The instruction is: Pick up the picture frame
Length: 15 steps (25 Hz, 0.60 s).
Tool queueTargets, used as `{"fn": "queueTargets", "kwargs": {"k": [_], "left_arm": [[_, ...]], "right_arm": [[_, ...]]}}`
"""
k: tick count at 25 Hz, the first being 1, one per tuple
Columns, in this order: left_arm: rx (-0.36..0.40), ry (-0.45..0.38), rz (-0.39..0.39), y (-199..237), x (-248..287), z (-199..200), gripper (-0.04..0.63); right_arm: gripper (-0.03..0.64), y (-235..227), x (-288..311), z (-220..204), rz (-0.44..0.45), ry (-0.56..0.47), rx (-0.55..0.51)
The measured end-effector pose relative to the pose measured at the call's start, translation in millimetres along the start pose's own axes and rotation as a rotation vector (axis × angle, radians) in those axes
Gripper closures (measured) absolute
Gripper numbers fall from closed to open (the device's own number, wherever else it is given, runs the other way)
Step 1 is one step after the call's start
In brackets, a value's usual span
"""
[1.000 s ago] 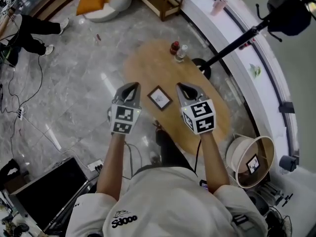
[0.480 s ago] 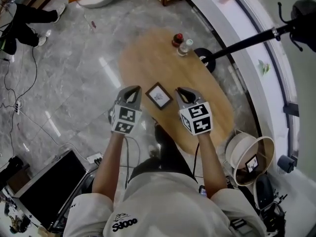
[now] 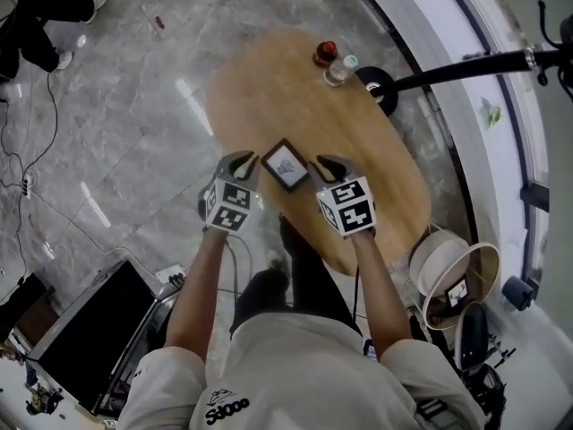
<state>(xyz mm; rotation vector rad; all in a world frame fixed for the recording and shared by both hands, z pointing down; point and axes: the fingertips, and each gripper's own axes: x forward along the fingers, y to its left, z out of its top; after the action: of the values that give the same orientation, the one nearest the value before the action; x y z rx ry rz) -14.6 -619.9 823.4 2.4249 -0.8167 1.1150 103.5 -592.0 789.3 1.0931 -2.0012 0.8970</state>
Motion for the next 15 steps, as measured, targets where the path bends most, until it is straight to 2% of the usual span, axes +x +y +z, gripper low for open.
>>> {"fn": "queueTargets", "kwargs": {"k": [7, 15], "left_arm": [[-0.002, 0.104, -0.05, -0.7, 42.7, -37.8, 0.545], [-0.013, 0.188, -0.092, -0.8, 91.1, -79.4, 0.543]], "right_arm": [[0.523, -6.7, 54.5, -39.2, 0.054, 0.095, 0.062], [0.514, -27.0, 104.5, -88.8, 0.042, 0.207, 0.088]]}}
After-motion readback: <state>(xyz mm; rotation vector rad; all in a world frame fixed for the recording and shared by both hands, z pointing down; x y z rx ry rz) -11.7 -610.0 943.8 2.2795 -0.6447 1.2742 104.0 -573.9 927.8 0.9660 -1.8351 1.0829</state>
